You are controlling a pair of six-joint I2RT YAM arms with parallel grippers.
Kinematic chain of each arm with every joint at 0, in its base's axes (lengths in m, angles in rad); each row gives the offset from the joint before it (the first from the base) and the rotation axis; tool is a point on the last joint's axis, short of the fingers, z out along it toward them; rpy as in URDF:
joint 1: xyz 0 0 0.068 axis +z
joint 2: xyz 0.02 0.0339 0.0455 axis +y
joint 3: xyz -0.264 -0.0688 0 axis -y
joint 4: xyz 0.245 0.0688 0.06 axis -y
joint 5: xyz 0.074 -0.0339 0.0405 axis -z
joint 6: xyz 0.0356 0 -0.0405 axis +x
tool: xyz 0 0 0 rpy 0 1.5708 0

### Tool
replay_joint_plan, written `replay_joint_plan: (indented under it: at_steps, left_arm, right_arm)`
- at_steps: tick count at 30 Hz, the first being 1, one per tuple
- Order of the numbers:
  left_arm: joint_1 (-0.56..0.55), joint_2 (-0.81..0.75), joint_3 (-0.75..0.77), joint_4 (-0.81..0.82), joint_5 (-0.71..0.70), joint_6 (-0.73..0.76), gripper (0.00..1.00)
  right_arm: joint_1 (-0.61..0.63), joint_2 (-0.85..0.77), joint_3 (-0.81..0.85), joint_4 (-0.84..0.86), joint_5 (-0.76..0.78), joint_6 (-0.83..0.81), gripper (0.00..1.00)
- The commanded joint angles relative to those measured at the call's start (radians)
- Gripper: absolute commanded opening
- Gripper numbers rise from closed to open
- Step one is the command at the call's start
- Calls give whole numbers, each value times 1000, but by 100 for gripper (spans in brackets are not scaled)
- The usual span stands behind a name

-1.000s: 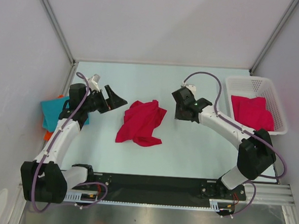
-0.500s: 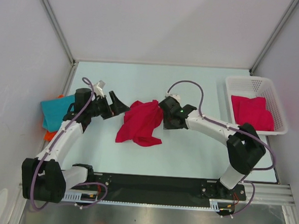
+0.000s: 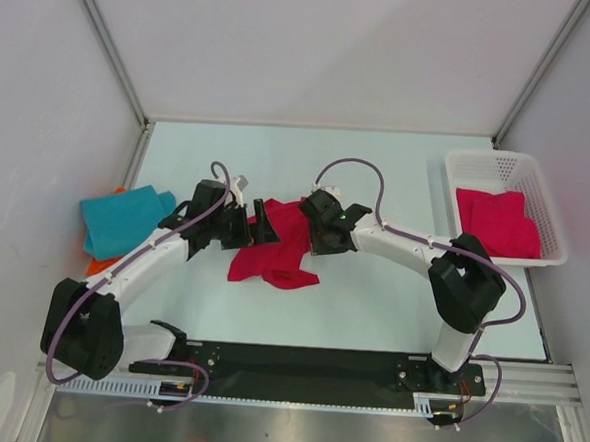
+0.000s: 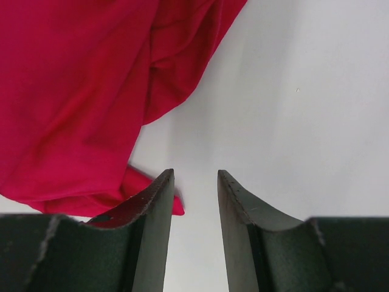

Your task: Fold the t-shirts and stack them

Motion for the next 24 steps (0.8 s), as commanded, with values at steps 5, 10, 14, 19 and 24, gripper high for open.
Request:
replay_joint_plan:
  at_steps: [5, 10, 14, 19, 24]
  left_arm:
    - [-165, 99, 233, -224, -431, 136, 100]
    - [-203, 177, 256, -228, -498, 143, 100]
    - [-231, 235, 296, -267, -586, 159, 100]
    - [-267, 312, 354, -321, -678, 192, 100]
    - [-266, 337, 394, -307, -595, 215, 1]
  right_arm:
    - [-3, -59, -26, 17, 26, -8, 40]
    - [-13, -71, -28, 3, 36, -11, 40]
    - [-30, -106, -37, -1, 44, -17, 40]
    - [-53, -139, -40, -3, 38, -23, 41]
    - [-81, -145, -31, -4, 29, -34, 41]
